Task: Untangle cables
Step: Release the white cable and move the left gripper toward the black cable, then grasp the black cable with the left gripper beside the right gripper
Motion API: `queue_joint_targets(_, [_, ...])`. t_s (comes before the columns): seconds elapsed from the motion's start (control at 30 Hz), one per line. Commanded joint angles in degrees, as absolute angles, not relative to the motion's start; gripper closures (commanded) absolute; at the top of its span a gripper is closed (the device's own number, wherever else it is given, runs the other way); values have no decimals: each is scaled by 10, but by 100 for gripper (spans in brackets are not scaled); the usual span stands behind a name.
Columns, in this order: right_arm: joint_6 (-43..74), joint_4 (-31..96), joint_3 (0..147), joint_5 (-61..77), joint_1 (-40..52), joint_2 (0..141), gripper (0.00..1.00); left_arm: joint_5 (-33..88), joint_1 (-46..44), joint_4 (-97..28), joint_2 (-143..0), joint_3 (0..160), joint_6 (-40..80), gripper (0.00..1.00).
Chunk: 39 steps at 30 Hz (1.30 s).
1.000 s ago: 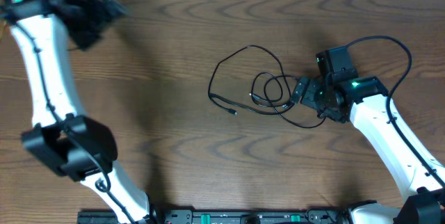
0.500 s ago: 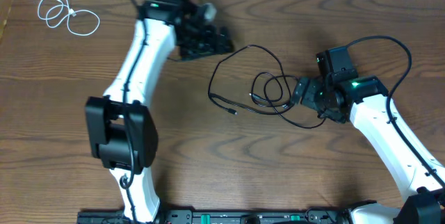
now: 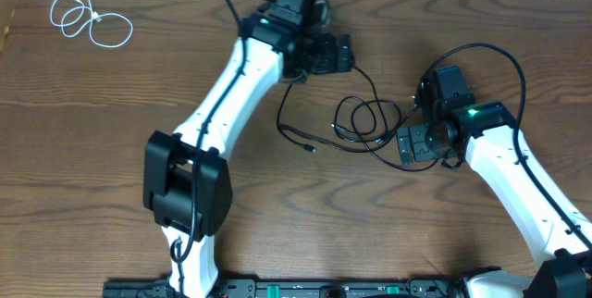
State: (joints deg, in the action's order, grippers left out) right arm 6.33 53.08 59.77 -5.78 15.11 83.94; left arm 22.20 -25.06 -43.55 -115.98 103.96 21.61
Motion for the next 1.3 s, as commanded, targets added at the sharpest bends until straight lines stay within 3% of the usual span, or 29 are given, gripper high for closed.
queue_joint_targets(0.0, [56, 522, 595, -40, 151, 836, 1, 121, -272, -434, -1159, 1041, 309, 2])
queue_joint_targets(0.27, [213, 468, 595, 209, 151, 836, 1, 77, -297, -404, -1207, 1041, 400, 2])
queue_joint_targets(0.43, [180, 467, 598, 307, 142, 827, 1, 79, -307, -381, -1249, 1041, 409, 3])
queue_joint_targets(0.9, [171, 475, 603, 334, 94, 629, 1, 79, -349, -251, -1308, 1041, 464, 3])
queue_joint_targets(1.27, [171, 503, 603, 269, 94, 603, 1, 77, -363, -252, -1332, 1041, 446, 3])
